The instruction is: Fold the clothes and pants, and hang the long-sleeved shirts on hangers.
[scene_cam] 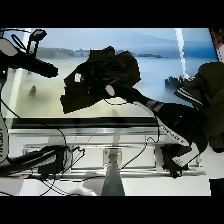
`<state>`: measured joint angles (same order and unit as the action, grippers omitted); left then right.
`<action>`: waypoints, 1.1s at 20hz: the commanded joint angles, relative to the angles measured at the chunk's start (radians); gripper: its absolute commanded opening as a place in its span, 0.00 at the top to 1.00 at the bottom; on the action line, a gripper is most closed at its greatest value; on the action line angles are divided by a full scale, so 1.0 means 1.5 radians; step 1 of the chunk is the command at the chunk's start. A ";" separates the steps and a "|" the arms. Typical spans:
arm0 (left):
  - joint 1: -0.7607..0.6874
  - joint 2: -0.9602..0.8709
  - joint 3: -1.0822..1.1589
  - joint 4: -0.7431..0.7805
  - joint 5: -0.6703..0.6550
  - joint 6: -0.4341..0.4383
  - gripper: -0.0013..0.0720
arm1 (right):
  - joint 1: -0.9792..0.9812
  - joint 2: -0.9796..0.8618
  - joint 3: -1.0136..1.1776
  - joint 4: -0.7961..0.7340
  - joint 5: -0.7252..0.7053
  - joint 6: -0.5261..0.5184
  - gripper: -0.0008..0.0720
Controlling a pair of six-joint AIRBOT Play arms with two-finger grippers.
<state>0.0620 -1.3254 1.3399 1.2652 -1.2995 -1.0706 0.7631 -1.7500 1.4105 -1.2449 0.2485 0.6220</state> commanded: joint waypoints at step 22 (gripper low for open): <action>0.266 0.156 -0.496 -0.256 0.069 0.008 0.54 | -0.635 0.173 0.047 -0.021 0.550 0.464 0.37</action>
<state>0.4549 -1.1065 0.6849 0.8898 -1.1942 -1.0561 -0.1638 -1.4910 1.4799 -1.2804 1.0161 1.2961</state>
